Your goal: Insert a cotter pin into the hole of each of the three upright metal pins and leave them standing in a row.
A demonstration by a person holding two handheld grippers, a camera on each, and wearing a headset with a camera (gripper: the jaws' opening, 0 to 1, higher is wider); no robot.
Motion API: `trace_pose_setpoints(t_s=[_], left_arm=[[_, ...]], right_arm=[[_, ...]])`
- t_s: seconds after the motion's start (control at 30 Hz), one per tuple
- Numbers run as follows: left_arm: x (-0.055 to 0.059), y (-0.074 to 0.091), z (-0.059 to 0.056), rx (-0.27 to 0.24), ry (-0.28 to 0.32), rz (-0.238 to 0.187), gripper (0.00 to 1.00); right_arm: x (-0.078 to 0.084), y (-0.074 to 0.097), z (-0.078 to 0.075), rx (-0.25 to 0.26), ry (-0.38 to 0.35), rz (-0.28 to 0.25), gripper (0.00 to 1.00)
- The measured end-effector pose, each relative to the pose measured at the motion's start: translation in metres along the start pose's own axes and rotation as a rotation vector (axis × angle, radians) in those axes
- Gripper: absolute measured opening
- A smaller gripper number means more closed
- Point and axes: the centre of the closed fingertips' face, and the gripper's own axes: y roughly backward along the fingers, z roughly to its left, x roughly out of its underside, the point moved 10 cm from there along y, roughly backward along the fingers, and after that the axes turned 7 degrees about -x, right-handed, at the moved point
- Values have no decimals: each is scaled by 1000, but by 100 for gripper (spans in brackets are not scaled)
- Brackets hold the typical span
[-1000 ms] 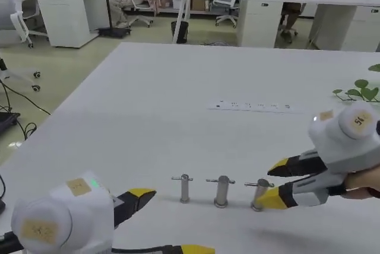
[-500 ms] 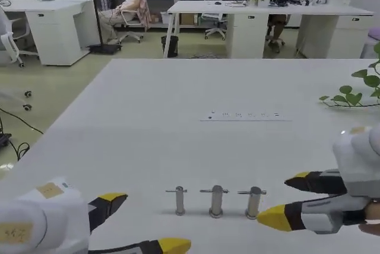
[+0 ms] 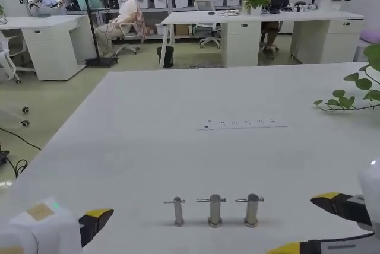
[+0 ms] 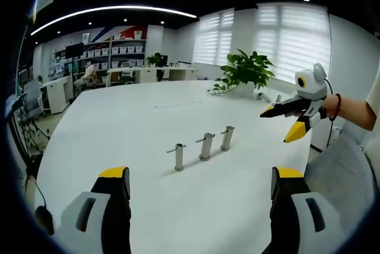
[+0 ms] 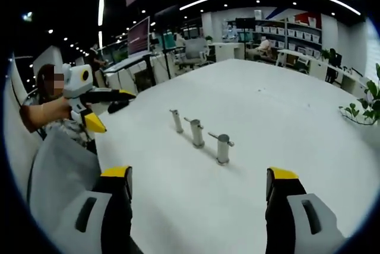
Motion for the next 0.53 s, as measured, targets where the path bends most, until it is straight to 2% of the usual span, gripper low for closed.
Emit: trace_pose_setpoints(t_s=[0.2, 0.53], left_arm=[[-1, 1, -3, 0, 10, -24, 99], [2, 2, -4, -11, 2, -9, 99]], right_arm=[[5, -1, 4, 9, 0, -3, 99], [9, -3, 8, 32, -12, -6, 99]])
